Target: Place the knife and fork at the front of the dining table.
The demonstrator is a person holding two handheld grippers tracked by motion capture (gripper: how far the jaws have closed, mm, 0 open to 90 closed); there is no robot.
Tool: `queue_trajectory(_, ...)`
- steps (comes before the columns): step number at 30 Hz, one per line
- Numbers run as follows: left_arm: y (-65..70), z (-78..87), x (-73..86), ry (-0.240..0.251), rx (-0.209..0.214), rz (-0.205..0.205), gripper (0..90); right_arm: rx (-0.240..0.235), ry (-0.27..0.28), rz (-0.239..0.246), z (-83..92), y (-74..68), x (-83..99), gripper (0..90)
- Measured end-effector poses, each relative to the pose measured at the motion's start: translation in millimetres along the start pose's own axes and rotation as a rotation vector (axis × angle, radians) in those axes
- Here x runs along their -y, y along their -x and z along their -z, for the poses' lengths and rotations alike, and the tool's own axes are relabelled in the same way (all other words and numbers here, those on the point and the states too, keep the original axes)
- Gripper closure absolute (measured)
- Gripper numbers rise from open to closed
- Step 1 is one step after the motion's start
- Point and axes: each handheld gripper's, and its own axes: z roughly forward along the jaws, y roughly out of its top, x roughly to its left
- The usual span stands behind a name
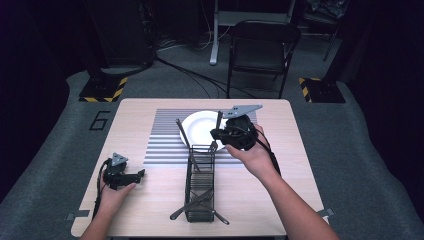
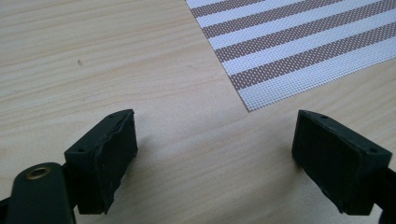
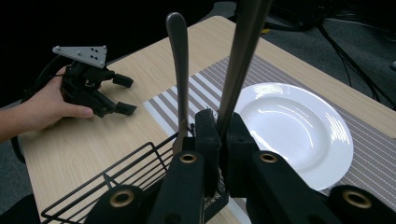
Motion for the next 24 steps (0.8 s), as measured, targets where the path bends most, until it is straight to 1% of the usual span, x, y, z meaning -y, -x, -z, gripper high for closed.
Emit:
queue_trajectory(6,0.0,0.0,0.0,0.0,0.0,0.0,13.8,0.017,0.002,0.003,5.2,7.8,1.8,86.8)
queue_trajectory(8,0.0,0.0,0.0,0.0,0.0,0.0,13.8,0.023,-0.001,-0.012,6.8,9.3,2.7,86.8)
queue_trajectory(9,0.0,0.0,0.0,0.0,0.0,0.0,13.8,0.027,0.0,-0.005,7.5,11.2,3.3,86.8)
queue_trajectory(13,0.0,0.0,0.0,0.0,0.0,-0.001,13.8,0.041,-0.003,-0.017,9.5,16.1,5.8,86.8)
queue_trajectory(14,-0.1,0.0,0.0,0.0,0.0,-0.001,13.8,0.051,-0.005,-0.019,10.2,19.4,7.4,86.8)
queue_trajectory(16,0.0,0.0,0.0,0.0,0.0,0.0,13.8,0.056,-0.006,-0.022,10.4,20.6,8.2,86.8)
queue_trajectory(18,0.0,0.0,0.0,0.0,0.0,0.0,13.8,0.069,-0.013,-0.03,9.5,26.2,11.9,86.8)
queue_trajectory(20,0.0,0.0,0.0,0.0,0.0,0.0,13.8,0.073,-0.017,-0.037,9.1,27.7,13.4,86.8)
queue_trajectory(22,0.0,0.0,0.0,0.0,0.0,0.0,13.8,0.078,-0.021,-0.043,8.0,30.7,16.5,86.8)
queue_trajectory(24,0.0,0.0,0.0,0.0,0.0,0.0,13.8,0.092,-0.027,-0.049,5.5,35.2,21.5,86.8)
